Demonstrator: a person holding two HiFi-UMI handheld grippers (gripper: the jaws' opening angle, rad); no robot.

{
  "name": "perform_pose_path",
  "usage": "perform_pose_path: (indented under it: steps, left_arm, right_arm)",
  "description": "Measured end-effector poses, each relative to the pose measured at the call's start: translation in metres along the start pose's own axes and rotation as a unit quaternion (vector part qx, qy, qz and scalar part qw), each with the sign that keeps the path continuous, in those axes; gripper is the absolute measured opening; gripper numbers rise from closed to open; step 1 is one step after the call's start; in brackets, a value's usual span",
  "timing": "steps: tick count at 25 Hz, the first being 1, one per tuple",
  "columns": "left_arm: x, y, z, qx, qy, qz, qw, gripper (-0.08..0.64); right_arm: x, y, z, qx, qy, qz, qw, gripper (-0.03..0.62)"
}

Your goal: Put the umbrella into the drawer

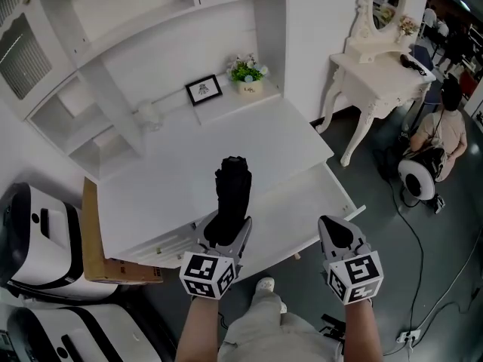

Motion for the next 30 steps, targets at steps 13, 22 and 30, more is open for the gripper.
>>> perform_pose_path:
  steps: [13, 22, 30]
  left_arm:
    - [-0.004, 0.07, 0.069, -0.12, 0.063, 0.024, 0.9904, 0.252]
    - [-0.009, 0.109, 0.104, -0.181, 0.104, 0.031, 0.9775, 0.252]
    - [-0.012, 0.143, 0.122, -0.237, 0.129, 0.051, 0.9614, 0.252]
  right_arm:
    - [0.02, 0.017, 0.035, -0.055, 0.004, 0.02, 0.998, 0.006]
    - [0.027, 0.029, 0.048, -0.077, 0.017, 0.035, 0.996, 0.006]
    - [0.025, 0.037, 0.054, -0.092, 0.023, 0.046, 0.994, 0.006]
Point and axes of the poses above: the fingertips, and each gripper's own axes: z forward along the fingers, x to its right, y out of its underside, the point moved 10 cm from there along -z, backward along the fingers, and after that the axes turned 11 degrees about -y, right-handed, at the moved point
